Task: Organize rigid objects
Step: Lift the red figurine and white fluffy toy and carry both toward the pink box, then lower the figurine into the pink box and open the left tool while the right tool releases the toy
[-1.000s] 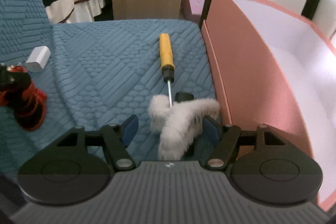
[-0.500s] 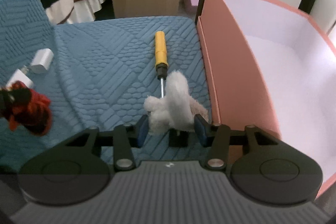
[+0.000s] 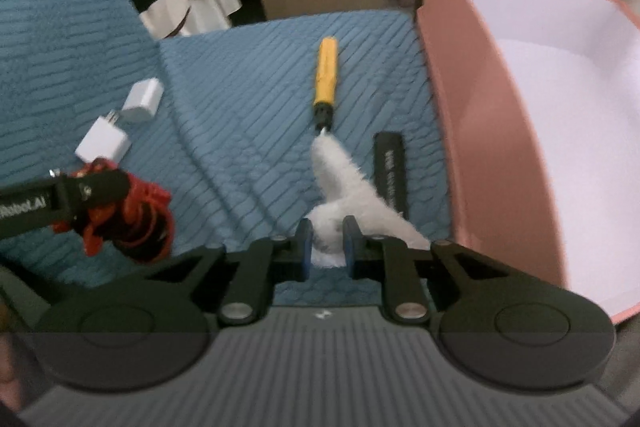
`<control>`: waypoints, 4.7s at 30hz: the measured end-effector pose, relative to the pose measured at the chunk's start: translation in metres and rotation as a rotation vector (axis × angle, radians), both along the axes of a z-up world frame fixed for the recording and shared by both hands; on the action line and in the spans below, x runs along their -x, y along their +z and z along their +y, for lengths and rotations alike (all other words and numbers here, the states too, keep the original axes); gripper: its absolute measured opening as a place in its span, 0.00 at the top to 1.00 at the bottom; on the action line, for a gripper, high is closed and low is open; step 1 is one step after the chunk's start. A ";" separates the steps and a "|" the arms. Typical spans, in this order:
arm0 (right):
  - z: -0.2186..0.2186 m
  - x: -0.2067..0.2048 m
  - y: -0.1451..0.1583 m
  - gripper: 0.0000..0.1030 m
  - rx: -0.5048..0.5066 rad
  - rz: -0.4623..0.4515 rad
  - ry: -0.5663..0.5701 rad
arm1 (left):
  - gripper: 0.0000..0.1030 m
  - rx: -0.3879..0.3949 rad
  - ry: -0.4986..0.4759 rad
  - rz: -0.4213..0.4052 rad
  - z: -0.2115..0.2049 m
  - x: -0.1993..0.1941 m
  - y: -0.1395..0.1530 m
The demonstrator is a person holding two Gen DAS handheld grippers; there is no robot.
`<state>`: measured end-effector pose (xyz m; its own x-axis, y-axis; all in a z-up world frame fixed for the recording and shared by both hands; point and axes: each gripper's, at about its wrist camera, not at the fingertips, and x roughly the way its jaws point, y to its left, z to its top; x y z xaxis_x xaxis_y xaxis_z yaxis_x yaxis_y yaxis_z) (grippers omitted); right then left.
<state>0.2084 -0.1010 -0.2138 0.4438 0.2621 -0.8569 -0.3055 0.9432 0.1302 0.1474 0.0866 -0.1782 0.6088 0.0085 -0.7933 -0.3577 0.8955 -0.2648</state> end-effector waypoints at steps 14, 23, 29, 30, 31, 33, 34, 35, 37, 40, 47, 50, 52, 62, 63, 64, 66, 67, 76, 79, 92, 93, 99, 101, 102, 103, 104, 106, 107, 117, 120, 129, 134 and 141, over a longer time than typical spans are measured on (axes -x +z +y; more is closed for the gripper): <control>-0.007 -0.006 -0.002 0.40 0.035 -0.064 0.146 | 0.40 0.019 0.018 0.014 0.003 0.006 -0.001; 0.010 -0.007 -0.025 0.40 0.125 -0.074 0.321 | 0.40 0.017 0.016 0.034 0.002 0.000 -0.004; 0.011 0.000 -0.018 0.49 0.161 -0.107 0.329 | 0.40 0.013 0.007 0.032 -0.001 0.000 -0.001; 0.008 0.001 -0.014 0.49 0.150 -0.109 0.320 | 0.40 0.013 0.006 0.031 -0.001 0.000 0.000; 0.007 0.003 -0.010 0.49 0.141 -0.111 0.309 | 0.40 0.013 0.003 0.028 -0.003 0.000 0.001; 0.004 0.005 -0.003 0.49 0.122 -0.108 0.298 | 0.40 0.012 0.000 0.021 -0.005 0.001 0.005; 0.002 0.007 0.001 0.49 0.113 -0.107 0.291 | 0.40 0.013 -0.001 0.018 -0.007 0.001 0.007; 0.001 0.010 0.004 0.49 0.107 -0.109 0.286 | 0.40 0.017 -0.002 0.013 -0.008 0.002 0.010; -0.002 0.013 0.012 0.49 0.088 -0.106 0.281 | 0.40 0.022 -0.007 0.006 -0.012 0.003 0.015; -0.008 0.015 0.024 0.49 0.049 -0.095 0.260 | 0.40 0.034 -0.012 -0.002 -0.016 0.005 0.024; -0.025 0.015 0.071 0.49 -0.030 -0.119 0.222 | 0.40 0.051 -0.025 -0.046 -0.027 0.011 0.059; -0.034 0.015 0.092 0.49 -0.064 -0.141 0.211 | 0.40 0.043 -0.038 -0.071 -0.035 0.012 0.078; -0.040 0.014 0.105 0.49 -0.086 -0.150 0.196 | 0.40 0.034 -0.047 -0.090 -0.041 0.012 0.091; -0.064 0.012 0.160 0.49 -0.137 -0.245 0.193 | 0.40 0.087 -0.081 -0.155 -0.064 -0.002 0.141; -0.066 0.011 0.163 0.49 -0.141 -0.250 0.190 | 0.40 0.084 -0.086 -0.158 -0.068 -0.005 0.145; -0.069 0.010 0.166 0.49 -0.143 -0.254 0.187 | 0.40 0.075 -0.093 -0.158 -0.073 -0.008 0.149; -0.075 0.008 0.171 0.49 -0.139 -0.264 0.182 | 0.40 0.061 -0.107 -0.160 -0.082 -0.013 0.156; -0.078 0.008 0.174 0.49 -0.138 -0.270 0.181 | 0.40 0.058 -0.116 -0.167 -0.087 -0.015 0.160; -0.117 -0.006 0.189 0.49 -0.141 -0.316 0.126 | 0.40 0.046 -0.160 -0.213 -0.131 -0.039 0.187; -0.138 -0.010 0.189 0.49 -0.140 -0.322 0.098 | 0.40 0.045 -0.178 -0.221 -0.149 -0.049 0.191; -0.211 -0.038 0.159 0.49 -0.102 -0.258 -0.013 | 0.40 0.029 -0.220 -0.220 -0.220 -0.094 0.173; -0.216 -0.041 0.153 0.49 -0.100 -0.247 -0.023 | 0.40 0.030 -0.224 -0.212 -0.224 -0.098 0.169; -0.242 -0.058 0.121 0.49 -0.096 -0.174 -0.068 | 0.40 0.037 -0.248 -0.153 -0.250 -0.122 0.135; -0.248 -0.064 0.108 0.49 -0.094 -0.150 -0.080 | 0.40 0.039 -0.257 -0.131 -0.258 -0.131 0.123; -0.252 -0.067 0.102 0.49 -0.093 -0.139 -0.086 | 0.40 0.036 -0.262 -0.122 -0.262 -0.134 0.117; -0.255 -0.070 0.096 0.49 -0.095 -0.129 -0.091 | 0.40 0.034 -0.267 -0.114 -0.266 -0.138 0.112; -0.258 -0.073 0.090 0.49 -0.094 -0.118 -0.095 | 0.40 0.032 -0.272 -0.105 -0.270 -0.141 0.106; -0.263 -0.078 0.078 0.49 -0.091 -0.098 -0.104 | 0.40 0.032 -0.278 -0.086 -0.275 -0.148 0.096; -0.265 -0.081 0.072 0.49 -0.089 -0.086 -0.110 | 0.40 0.032 -0.279 -0.077 -0.277 -0.151 0.091; -0.274 -0.101 0.030 0.49 -0.073 0.000 -0.099 | 0.40 0.052 -0.296 -0.023 -0.295 -0.173 0.059; -0.280 -0.106 0.023 0.48 -0.071 0.013 -0.092 | 0.40 0.069 -0.288 0.001 -0.297 -0.180 0.050; -0.284 -0.109 0.000 0.48 -0.046 0.036 -0.048 | 0.40 0.052 -0.293 0.009 -0.299 -0.187 0.043; -0.283 -0.109 -0.001 0.49 -0.051 0.059 -0.066 | 0.40 0.085 -0.269 -0.032 -0.293 -0.181 0.049; -0.293 -0.107 0.016 0.33 -0.114 0.069 -0.091 | 0.40 0.096 -0.262 -0.064 -0.286 -0.166 0.066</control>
<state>0.3157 -0.3942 -0.1981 0.4113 0.3210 -0.8531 -0.2056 0.9445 0.2562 0.3137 -0.1989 -0.1126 0.6292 -0.2288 -0.7428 -0.0973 0.9250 -0.3674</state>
